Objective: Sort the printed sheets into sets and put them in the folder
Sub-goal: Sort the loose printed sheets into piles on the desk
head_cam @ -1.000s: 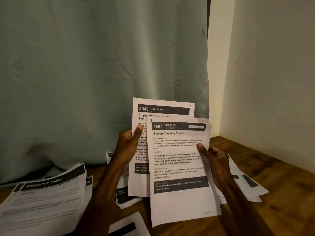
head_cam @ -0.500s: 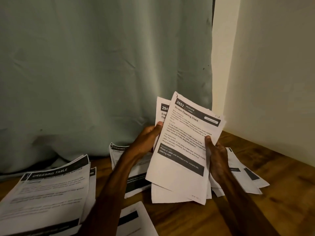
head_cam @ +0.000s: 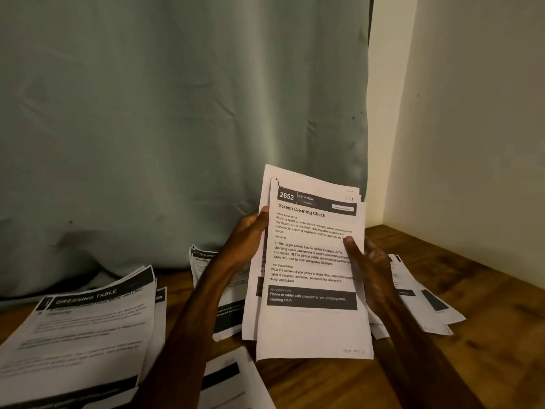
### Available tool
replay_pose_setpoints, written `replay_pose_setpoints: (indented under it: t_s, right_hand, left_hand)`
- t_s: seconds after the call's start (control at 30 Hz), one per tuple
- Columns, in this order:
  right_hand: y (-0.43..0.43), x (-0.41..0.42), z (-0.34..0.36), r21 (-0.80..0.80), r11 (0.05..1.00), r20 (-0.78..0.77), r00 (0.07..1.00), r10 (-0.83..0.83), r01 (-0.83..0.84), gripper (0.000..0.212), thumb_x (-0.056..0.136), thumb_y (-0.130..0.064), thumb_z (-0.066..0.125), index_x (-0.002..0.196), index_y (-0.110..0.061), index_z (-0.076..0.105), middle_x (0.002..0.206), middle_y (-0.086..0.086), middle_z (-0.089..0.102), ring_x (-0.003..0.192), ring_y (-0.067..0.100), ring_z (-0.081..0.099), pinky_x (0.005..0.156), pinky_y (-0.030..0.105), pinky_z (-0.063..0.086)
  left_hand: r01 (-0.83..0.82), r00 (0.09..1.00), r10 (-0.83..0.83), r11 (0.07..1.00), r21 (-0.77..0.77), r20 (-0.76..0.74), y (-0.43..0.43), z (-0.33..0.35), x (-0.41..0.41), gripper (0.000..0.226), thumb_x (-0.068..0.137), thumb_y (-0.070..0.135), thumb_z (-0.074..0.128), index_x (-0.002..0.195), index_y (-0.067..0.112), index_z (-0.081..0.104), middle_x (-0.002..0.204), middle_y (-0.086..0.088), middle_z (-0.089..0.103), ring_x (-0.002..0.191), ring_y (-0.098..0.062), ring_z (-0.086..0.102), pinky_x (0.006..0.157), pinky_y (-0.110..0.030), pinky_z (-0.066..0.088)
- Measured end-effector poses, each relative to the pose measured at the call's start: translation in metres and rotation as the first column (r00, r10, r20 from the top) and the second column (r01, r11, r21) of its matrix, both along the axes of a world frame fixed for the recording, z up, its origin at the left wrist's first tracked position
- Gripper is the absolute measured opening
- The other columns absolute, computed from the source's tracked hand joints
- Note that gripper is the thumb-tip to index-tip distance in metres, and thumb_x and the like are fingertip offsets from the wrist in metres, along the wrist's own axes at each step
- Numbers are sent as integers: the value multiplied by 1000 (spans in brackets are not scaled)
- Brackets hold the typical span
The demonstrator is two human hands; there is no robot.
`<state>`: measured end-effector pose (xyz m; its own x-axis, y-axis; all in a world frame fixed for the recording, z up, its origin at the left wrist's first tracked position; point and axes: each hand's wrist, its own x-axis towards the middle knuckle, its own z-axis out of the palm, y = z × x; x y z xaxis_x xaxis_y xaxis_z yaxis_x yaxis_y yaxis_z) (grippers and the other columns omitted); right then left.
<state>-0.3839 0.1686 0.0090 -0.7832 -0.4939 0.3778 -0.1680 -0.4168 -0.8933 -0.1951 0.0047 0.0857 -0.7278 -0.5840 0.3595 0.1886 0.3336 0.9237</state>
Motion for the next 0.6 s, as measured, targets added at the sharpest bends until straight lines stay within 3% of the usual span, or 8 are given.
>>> replay_pose_setpoints:
  t_s: [0.13, 0.23, 0.33, 0.47, 0.6]
  right_hand:
    - [0, -2, -2, 23, 999, 18, 999, -29, 29, 26, 96, -23, 67, 121, -16, 65, 111, 1, 77, 92, 25, 77, 68, 34, 63]
    - [-1, -3, -3, 29, 997, 32, 997, -77, 76, 22, 94, -25, 69, 114, -16, 67, 103, -4, 79, 88, 21, 77, 63, 28, 62]
    - [-3, -2, -3, 44, 990, 35, 990, -134, 132, 21, 91, -29, 73, 107, -17, 69, 90, -11, 79, 82, 17, 77, 57, 22, 58]
    - [-7, 4, -4, 81, 987, -1, 990, -142, 141, 16, 92, -31, 72, 98, -17, 68, 90, -6, 77, 73, 10, 76, 52, 17, 54]
    - [-13, 19, -2, 152, 987, -11, 998, -56, 57, 37, 98, -51, 55, 111, -20, 71, 94, -3, 79, 82, 17, 76, 65, 31, 58]
  left_hand:
    - [20, 1000, -21, 999, 33, 8, 1, 0, 1, 41, 108, 41, 36, 121, 19, 68, 94, 9, 78, 82, -6, 75, 67, -19, 57]
    - [67, 997, -69, 996, 58, 32, 4, 1, 3, 45, 106, 51, 29, 119, 28, 66, 103, 3, 78, 86, -9, 75, 71, -26, 60]
    - [138, 974, -139, 990, 17, 177, 5, 3, 7, 50, 96, 64, 36, 118, 31, 66, 105, 2, 78, 92, -15, 76, 68, -30, 60]
    - [206, 940, -164, 972, -112, 300, -2, -4, 12, 29, 98, 29, 64, 124, 17, 65, 115, -1, 76, 95, -16, 76, 74, -31, 62]
    - [-66, 992, 65, 998, 7, 109, -23, -4, 24, 12, 100, 16, 64, 108, 8, 68, 115, -15, 74, 73, -7, 74, 65, -21, 59]
